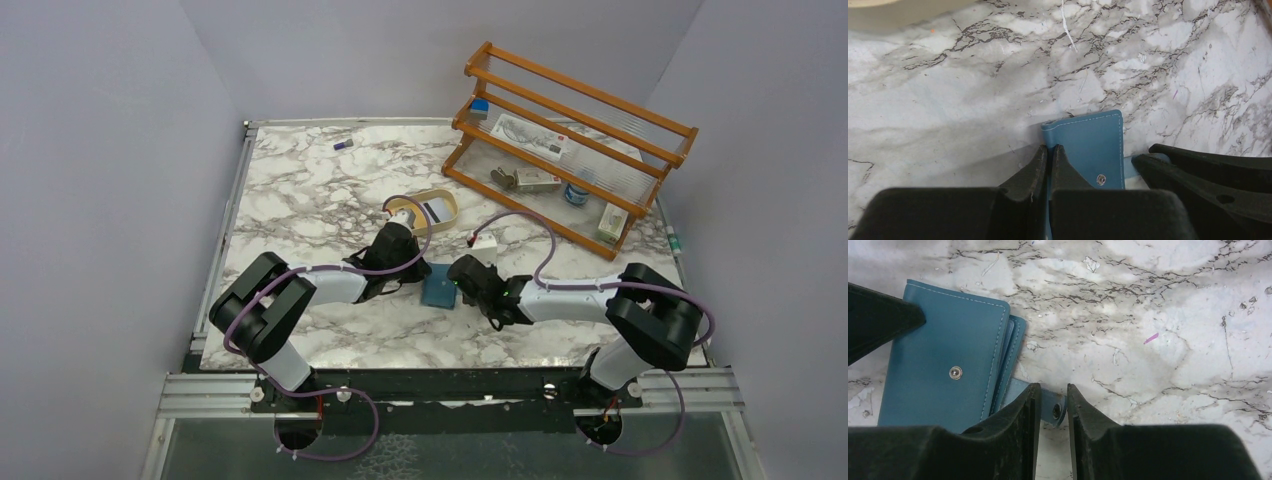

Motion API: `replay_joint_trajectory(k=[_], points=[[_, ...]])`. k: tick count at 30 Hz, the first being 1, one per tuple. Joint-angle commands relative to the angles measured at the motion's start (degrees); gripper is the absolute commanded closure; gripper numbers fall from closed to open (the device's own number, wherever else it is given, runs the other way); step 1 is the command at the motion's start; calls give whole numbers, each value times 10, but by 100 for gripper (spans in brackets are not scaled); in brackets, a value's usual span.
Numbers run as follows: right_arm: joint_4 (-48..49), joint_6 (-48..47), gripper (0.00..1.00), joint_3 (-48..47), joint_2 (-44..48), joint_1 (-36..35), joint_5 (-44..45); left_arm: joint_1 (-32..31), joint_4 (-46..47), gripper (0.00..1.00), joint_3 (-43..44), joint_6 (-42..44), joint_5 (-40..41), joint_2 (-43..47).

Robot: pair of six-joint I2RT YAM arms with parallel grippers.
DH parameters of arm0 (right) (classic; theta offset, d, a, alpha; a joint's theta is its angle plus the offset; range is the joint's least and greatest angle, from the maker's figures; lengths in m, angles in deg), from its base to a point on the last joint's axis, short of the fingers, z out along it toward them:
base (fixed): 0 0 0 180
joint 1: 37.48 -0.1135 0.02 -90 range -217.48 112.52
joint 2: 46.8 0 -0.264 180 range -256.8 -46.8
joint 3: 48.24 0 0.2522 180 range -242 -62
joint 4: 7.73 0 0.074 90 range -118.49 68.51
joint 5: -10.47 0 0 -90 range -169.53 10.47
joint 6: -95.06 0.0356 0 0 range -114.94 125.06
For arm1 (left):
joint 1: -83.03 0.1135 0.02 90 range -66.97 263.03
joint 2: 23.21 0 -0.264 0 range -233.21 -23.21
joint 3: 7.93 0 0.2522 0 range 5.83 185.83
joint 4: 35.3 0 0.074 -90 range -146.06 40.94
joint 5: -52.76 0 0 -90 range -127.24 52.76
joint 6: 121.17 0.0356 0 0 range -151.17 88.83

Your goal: Take the credit cards out of the card holder

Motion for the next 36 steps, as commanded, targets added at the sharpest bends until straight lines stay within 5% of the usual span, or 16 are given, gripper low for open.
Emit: replay_joint_trajectory(k=[1, 6, 11, 16, 21, 36], points=[[-24, 30, 75, 9, 0, 7, 7, 3, -51, 100, -16, 14, 39, -2], [-21, 35, 99, 11, -6, 7, 1, 3, -44, 100, -24, 13, 38, 1], [-6, 30, 99, 18, 8, 9, -5, 3, -40, 98, -25, 9, 32, -2], [23, 28, 99, 47, 46, 28, -26, 3, -36, 70, -20, 13, 5, -8], [22, 14, 99, 62, 75, 41, -24, 3, -37, 59, -15, 12, -11, -2], [-22, -70, 99, 38, 233, 46, -4, 6, -46, 55, -14, 10, -25, 61]])
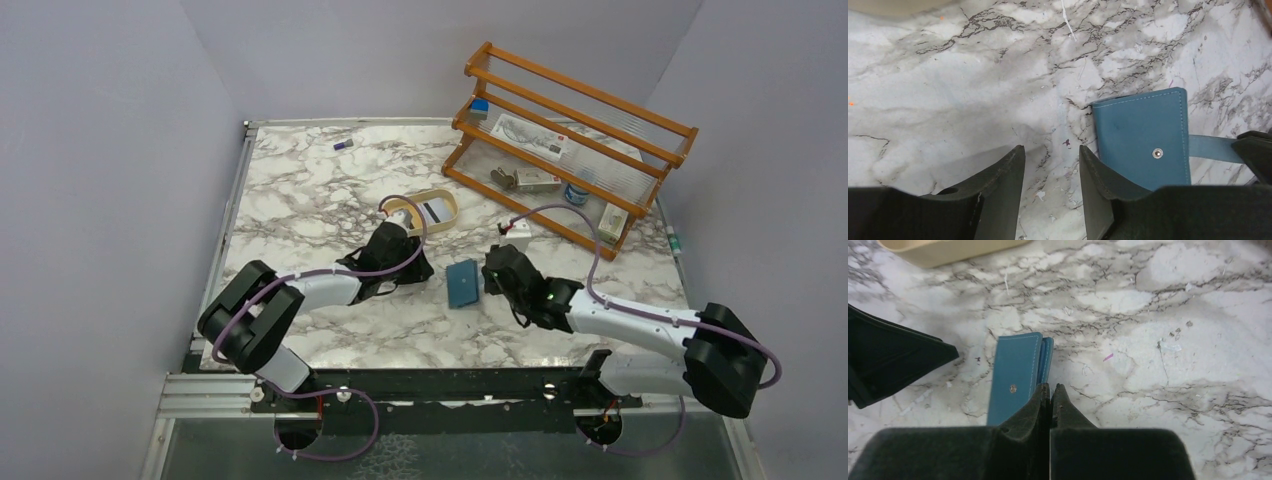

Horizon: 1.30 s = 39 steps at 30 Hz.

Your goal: Take the credit cards out of the card holder

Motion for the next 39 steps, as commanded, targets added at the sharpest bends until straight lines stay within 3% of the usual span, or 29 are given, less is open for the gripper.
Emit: replay_joint_trajectory(k=[1, 11, 18, 30, 39], points=[[-18, -55, 100, -26, 53, 3, 16, 5, -7, 55, -7, 6, -16, 27], [-8, -66, 99, -19, 64, 2, -20, 2, 111, 54, -5, -9, -164, -26], [-13, -73, 99, -31, 36, 2, -16, 1, 167, 54, 7, -24, -225, -40], [-11, -74, 99, -32, 35, 2, -19, 1, 168, 54, 4, -28, -233, 20], [-24, -80, 99, -46, 58, 3, -21, 1, 168, 54, 9, -33, -246, 15]])
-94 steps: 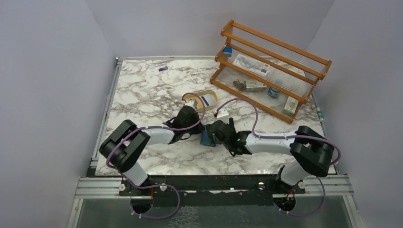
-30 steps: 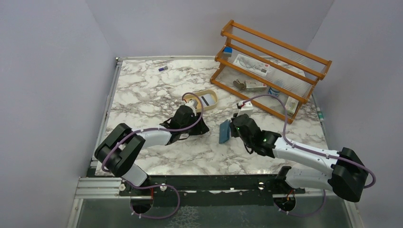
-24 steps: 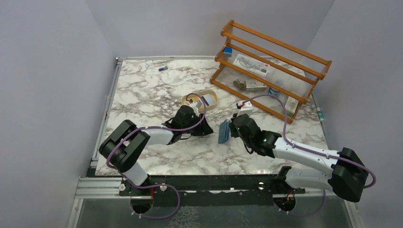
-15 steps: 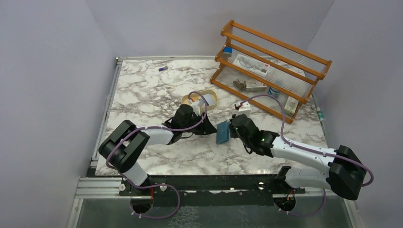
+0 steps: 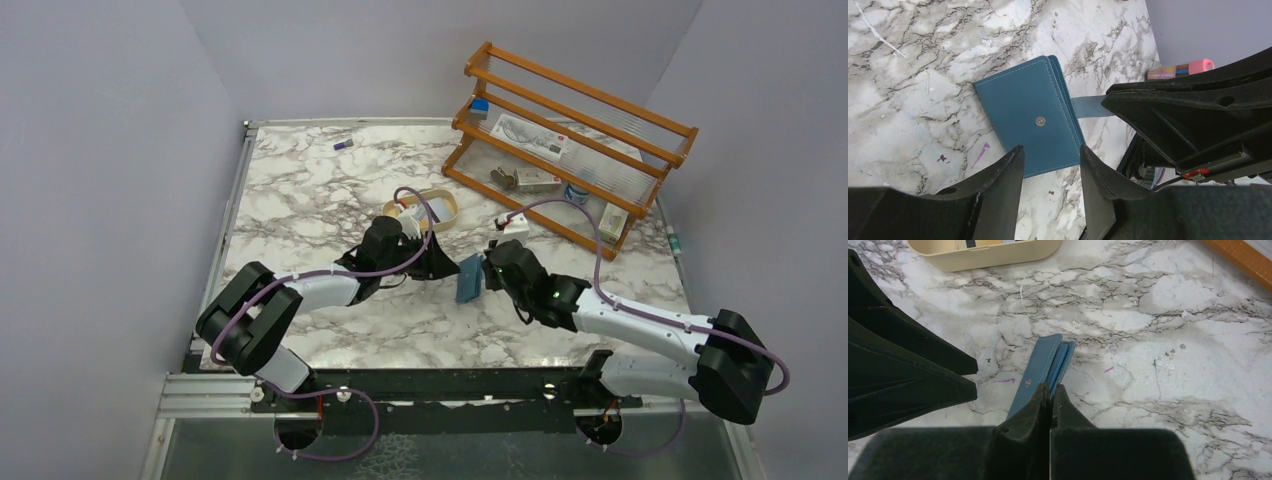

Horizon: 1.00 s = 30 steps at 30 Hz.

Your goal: Take the credit cards out of the card holder

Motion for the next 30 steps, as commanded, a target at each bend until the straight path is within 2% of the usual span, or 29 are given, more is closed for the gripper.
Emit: replay_joint_trajectory(k=[1, 21, 30], points=[[-10, -6, 99, -23, 16, 2, -6, -1, 16, 54, 15, -5, -28, 0], [-15, -11, 99, -31, 12, 1, -9, -2, 16, 52, 19, -7, -35, -28], [-18, -17, 99, -39, 8, 2, -7, -1, 10, 50, 24, -8, -34, -11]])
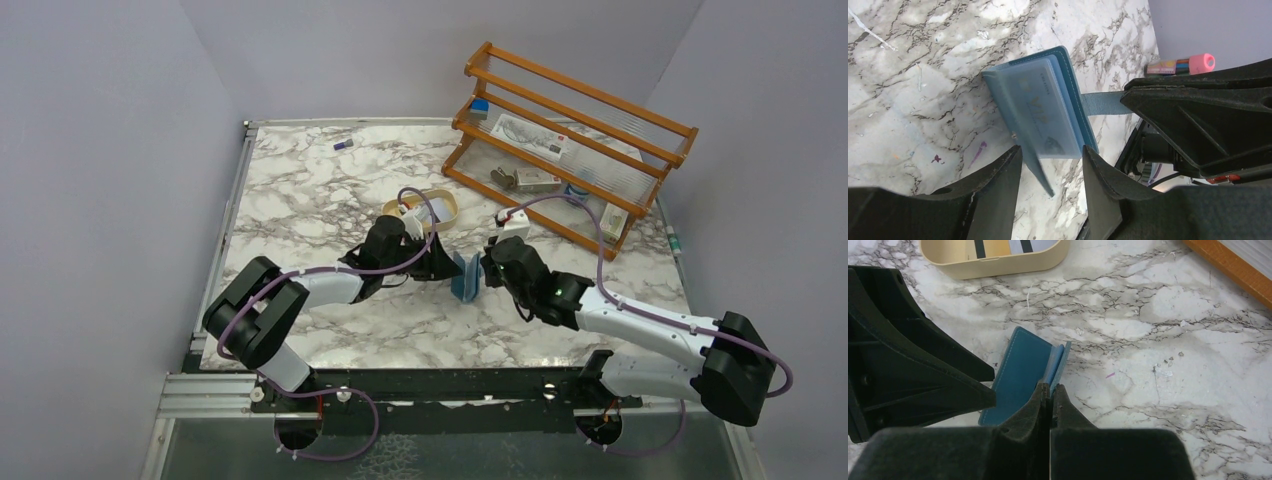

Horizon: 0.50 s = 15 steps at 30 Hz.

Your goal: Take the credit cards out of the card holder

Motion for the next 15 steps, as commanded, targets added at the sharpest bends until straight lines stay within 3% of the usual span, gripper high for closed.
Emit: replay_joint_trajectory(k=[1, 15], points=[[-2, -6, 99, -19, -3, 2, -5, -2, 9, 50, 16, -1, -11, 15], [0, -6, 99, -12, -6, 1, -6, -2, 0, 48, 18, -6, -4, -55]])
